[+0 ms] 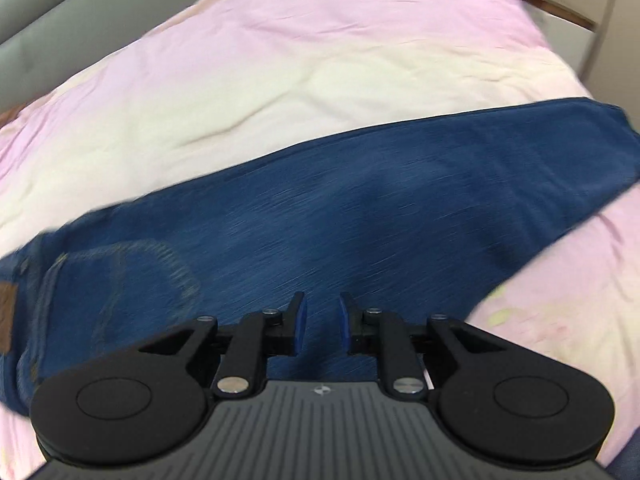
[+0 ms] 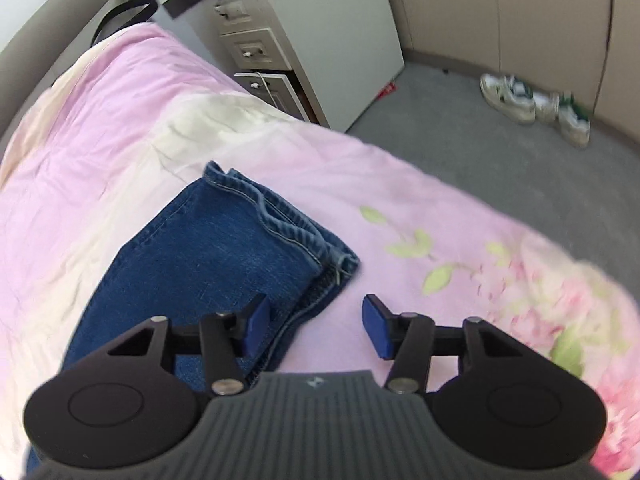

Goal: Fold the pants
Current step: 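Grasp the jeans hem with the right tool and lift it toward the waistband, then carry the held hem over the jeans toward the waistband with the right tool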

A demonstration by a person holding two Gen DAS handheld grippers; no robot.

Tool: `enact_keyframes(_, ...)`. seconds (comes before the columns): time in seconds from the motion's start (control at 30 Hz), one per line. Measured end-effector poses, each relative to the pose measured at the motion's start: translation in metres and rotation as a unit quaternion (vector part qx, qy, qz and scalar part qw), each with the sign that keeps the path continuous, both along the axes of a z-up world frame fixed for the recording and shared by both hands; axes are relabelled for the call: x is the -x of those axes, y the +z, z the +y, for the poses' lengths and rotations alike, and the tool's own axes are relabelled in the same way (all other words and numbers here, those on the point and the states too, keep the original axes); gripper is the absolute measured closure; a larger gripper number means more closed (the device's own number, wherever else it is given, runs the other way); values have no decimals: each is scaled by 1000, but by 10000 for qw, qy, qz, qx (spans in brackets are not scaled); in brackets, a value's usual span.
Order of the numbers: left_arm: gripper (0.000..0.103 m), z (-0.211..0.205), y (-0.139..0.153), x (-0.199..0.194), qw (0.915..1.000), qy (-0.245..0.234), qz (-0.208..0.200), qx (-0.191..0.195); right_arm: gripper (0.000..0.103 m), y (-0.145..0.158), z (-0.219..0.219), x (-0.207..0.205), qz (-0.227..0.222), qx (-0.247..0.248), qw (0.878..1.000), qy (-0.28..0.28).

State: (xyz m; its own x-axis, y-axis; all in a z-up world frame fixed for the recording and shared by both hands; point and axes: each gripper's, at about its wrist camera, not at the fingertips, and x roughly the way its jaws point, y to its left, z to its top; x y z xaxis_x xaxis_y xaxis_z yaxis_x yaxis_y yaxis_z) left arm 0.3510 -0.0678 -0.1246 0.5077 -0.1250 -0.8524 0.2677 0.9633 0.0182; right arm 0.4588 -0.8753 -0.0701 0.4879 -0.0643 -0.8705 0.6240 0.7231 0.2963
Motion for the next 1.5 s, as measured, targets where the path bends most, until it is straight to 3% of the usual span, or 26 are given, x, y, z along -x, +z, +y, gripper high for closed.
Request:
enact_keyframes(0.17, 81, -76, 5, -26, 9967, -786, -105, 192, 55, -14, -14, -4, -426, -255, 9986, -167)
enact_keyframes(0.4, 81, -158, -19, -45, 9874, -1483, -27, 543, 89, -14, -24, -4, -836, -424, 9955, -100)
enact_keyframes(0.53, 82, -190, -52, -45, 9848, -1645, 275, 480, 93, 11, -16, -8, -939, -135, 9951, 279)
enact_keyframes(0.7, 82, -193, -71, -47, 9879, -1389, 450, 526, 93, 63, 1, -16, -1218, 167, 9903, 642)
enact_keyframes(0.9, 82, -159, -32, -22, 9934, -1013, 252, 477, 93, 144, 59, -26, -1735, 492, 9716, 1535)
enact_keyframes(1.03, 82, -110, 6, 10, 9977, -517, -175, 413, 93, 196, 127, -33, -2015, 658, 9509, 2254)
enact_keyframes(1.13, 82, -59, 27, 35, 9976, -72, -377, 569, 93, 224, 190, -38, -2210, 564, 9347, 2728)
enact_keyframes(1.33, 82, 61, 49, 68, 9918, 757, -462, 922, 93, 251, 340, -37, -2355, 375, 8937, 3801)
enact_keyframes(1.5, 82, 144, 52, 79, 9821, 1287, -403, 1311, 93, 239, 480, -27, -2062, 117, 8648, 4577)
